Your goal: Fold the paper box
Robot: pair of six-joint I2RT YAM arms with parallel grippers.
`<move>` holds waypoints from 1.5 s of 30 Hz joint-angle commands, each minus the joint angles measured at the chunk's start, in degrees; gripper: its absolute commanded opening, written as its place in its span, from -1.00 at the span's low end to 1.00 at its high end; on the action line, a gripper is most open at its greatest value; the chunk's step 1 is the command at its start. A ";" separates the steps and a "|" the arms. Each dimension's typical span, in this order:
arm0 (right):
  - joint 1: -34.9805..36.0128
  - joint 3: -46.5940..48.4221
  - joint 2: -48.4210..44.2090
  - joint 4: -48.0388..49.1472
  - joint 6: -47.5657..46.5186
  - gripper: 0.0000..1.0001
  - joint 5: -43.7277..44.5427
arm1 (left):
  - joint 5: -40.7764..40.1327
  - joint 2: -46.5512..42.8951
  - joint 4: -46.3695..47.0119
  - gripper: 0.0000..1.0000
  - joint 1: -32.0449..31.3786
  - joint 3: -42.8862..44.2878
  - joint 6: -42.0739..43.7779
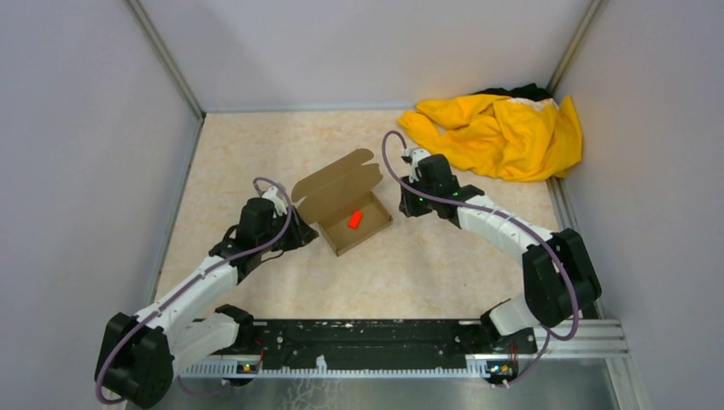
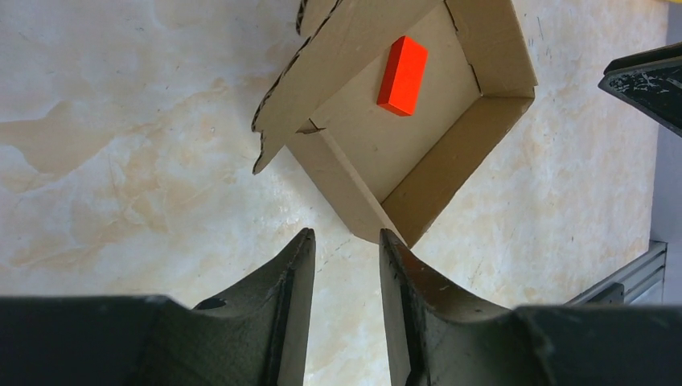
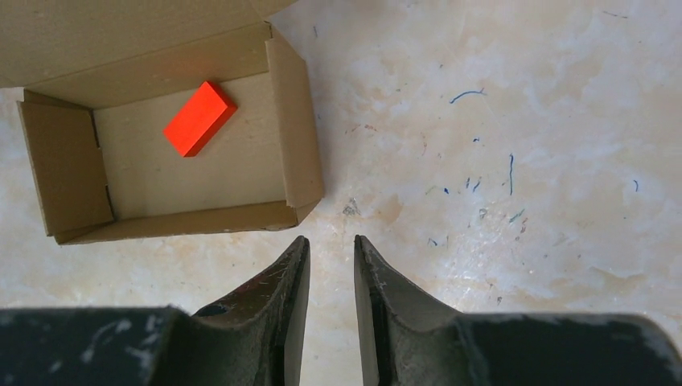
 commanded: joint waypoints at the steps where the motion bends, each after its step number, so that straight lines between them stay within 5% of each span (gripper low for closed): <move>1: 0.42 0.03 -3.58 2.81 1.05 -0.47 2.08 | 2.95 2.46 5.18 -0.14 0.19 1.83 -0.78; 11: 0.52 -4.03 -13.98 -3.13 10.47 -0.38 -1.35 | -1.11 2.08 3.41 0.36 0.15 6.62 1.10; 27: 0.35 10.10 -20.22 -28.14 5.93 0.25 -0.99 | -2.30 29.19 11.62 0.62 -6.08 29.09 -4.42; 37: -2.34 14.70 -12.93 -19.43 3.57 0.48 -2.76 | 1.58 20.00 4.18 0.97 -6.40 26.46 3.44; 45: -5.24 20.09 -4.68 -9.53 -7.78 0.49 -7.97 | -7.73 5.15 -3.73 0.97 -4.05 20.40 7.18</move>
